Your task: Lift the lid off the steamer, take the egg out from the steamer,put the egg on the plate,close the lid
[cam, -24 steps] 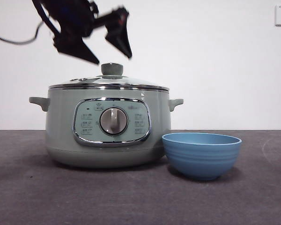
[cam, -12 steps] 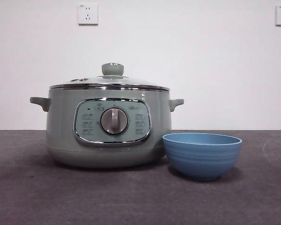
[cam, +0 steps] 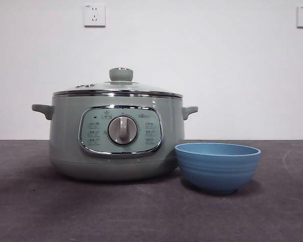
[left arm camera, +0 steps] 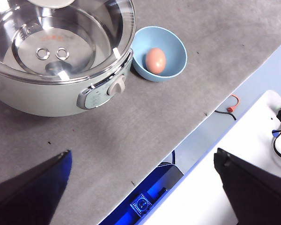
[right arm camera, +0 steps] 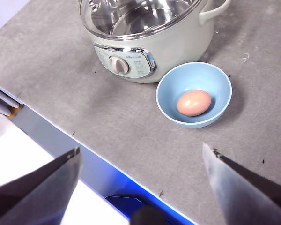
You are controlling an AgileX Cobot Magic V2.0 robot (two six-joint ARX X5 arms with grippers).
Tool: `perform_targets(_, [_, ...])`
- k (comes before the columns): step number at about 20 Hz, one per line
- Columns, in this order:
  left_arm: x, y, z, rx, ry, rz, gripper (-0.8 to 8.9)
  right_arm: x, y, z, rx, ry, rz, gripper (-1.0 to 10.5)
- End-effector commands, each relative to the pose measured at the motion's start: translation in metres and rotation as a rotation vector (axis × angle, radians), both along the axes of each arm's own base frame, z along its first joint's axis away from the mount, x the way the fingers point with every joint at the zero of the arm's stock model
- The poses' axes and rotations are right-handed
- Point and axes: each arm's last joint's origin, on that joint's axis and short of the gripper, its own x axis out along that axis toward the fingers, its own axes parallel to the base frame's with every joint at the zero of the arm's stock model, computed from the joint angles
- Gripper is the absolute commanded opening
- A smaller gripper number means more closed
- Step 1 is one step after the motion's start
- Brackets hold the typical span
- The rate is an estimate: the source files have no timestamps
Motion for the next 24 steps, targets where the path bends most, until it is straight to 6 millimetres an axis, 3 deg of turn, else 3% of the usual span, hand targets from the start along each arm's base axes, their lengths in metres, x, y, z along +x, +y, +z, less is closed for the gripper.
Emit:
perform_targets(1, [0.0001, -0.0007, -0.0008, 0.002, -0.004, -0.006, 3.23, 0.0002, 0.0004, -0.0023, 0.002, 0.010, 0.000, 3.5])
perform_targets(3, [0.0002, -0.0007, -0.0008, 0.002, -0.005, -0.006, 0.20, 0.0003, 0.0005, -0.0023, 0.002, 0.009, 0.000, 0.1])
perform_targets(4, [0.0003, -0.0007, -0.0007, 0.003, -0.006, -0.007, -0.05, 0.0002, 0.0004, -0.0023, 0.002, 0.009, 0.000, -0.1])
perform_targets(24, [0.0029, -0.0010, 0.0010, 0.019, -0.056, 0.003, -0.04, 0.0004, 0.0003, -0.0023, -0.002, 0.006, -0.006, 0.0])
